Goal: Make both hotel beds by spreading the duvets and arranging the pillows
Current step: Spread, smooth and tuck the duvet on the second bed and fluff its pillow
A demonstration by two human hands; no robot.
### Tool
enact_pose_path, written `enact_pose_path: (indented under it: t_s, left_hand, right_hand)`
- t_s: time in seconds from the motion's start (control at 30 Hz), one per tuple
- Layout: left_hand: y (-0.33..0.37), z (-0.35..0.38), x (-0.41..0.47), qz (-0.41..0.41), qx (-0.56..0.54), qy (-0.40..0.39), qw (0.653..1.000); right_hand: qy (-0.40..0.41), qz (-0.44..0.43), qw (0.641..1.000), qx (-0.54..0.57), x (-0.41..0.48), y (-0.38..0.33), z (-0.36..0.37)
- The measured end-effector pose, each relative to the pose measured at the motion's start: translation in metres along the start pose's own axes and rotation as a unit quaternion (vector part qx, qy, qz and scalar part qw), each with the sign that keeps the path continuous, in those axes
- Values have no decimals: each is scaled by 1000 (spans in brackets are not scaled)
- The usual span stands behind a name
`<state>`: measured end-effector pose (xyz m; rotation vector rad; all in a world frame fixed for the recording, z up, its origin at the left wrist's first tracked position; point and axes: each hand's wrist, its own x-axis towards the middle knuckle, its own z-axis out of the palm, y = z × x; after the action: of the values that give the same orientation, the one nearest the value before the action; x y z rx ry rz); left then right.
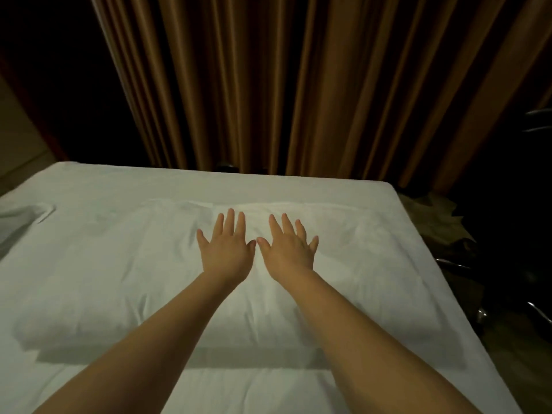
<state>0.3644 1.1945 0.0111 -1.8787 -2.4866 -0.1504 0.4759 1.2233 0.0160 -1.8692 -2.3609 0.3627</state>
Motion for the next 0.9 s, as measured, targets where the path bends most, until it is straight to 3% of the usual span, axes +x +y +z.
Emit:
enact_pose_path:
  t_s: [0.3, 0.53, 0.73, 0.9]
  left_hand:
    - [-67, 49, 77, 28, -15, -30, 999]
    - [-91, 146, 155, 24, -9, -121, 992]
    - [-97, 224, 253, 54, -5, -53, 997]
    - [-100, 297, 296, 67, -5, -33, 997]
  right_hand:
    - [1, 27, 999, -17, 91, -48, 61]
    - [-27, 33, 997, -57, 182, -37, 131]
    - [17, -33, 995, -95, 276, -28, 205]
    - [19, -25, 995, -94, 326, -13, 278]
